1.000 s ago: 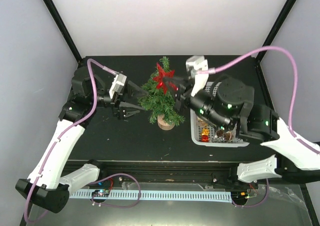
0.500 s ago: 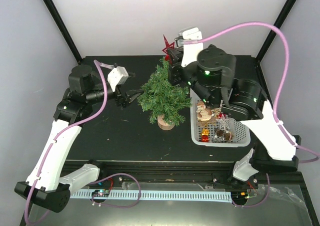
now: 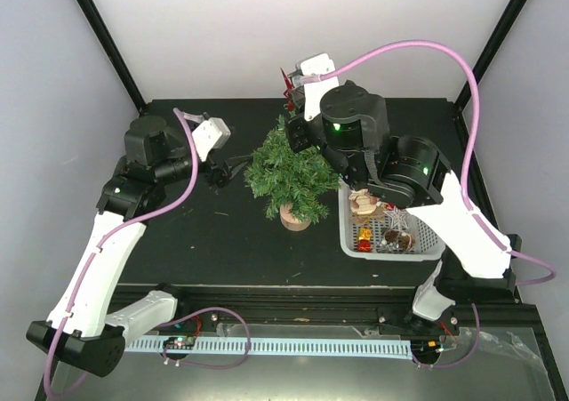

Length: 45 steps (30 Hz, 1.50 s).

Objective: Decorate the small christmas tree

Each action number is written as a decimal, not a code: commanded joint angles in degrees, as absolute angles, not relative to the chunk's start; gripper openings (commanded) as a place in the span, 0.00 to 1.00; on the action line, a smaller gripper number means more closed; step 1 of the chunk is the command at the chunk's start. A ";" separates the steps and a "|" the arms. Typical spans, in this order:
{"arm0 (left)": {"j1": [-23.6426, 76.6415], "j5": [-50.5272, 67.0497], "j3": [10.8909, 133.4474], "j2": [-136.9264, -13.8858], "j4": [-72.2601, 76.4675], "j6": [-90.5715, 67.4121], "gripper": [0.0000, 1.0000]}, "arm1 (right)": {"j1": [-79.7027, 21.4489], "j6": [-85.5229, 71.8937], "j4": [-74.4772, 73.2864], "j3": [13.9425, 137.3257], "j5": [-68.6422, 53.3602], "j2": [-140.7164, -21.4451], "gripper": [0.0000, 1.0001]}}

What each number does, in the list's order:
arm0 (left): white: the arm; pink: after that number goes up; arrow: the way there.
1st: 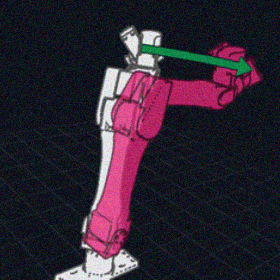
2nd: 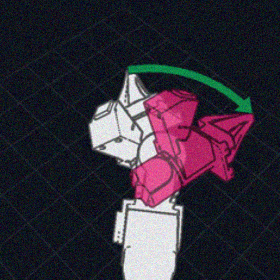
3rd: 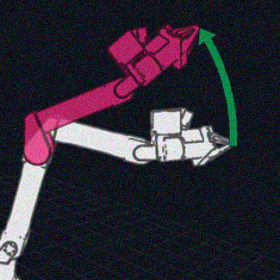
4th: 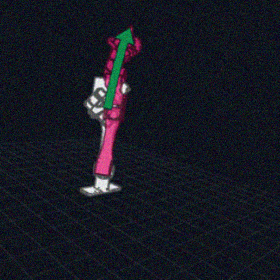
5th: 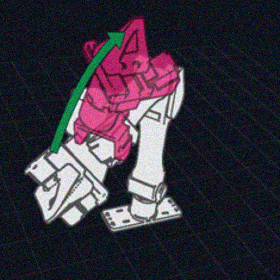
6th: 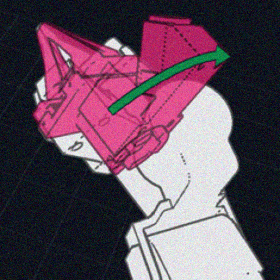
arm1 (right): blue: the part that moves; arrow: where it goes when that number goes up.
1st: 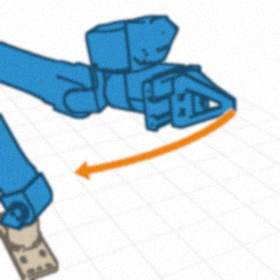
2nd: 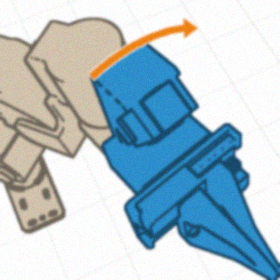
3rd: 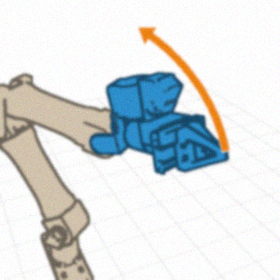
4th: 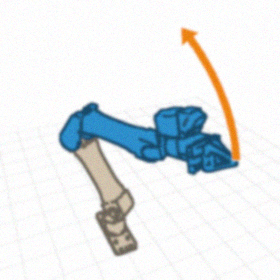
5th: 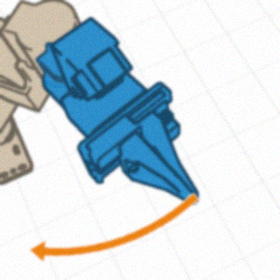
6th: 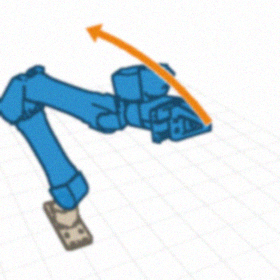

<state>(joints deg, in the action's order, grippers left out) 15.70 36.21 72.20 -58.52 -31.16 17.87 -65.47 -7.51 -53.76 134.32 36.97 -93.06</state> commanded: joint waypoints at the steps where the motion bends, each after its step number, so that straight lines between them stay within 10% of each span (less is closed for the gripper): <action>1: 15.29 36.06 71.86 -58.92 -31.00 18.22 0.82 | -65.21 -6.13 -51.49 133.32 38.09 -90.02 0.01; 45: 15.29 37.01 70.25 -59.65 -29.51 17.36 0.82 | -62.57 -7.08 -51.61 132.54 35.12 -91.60 0.01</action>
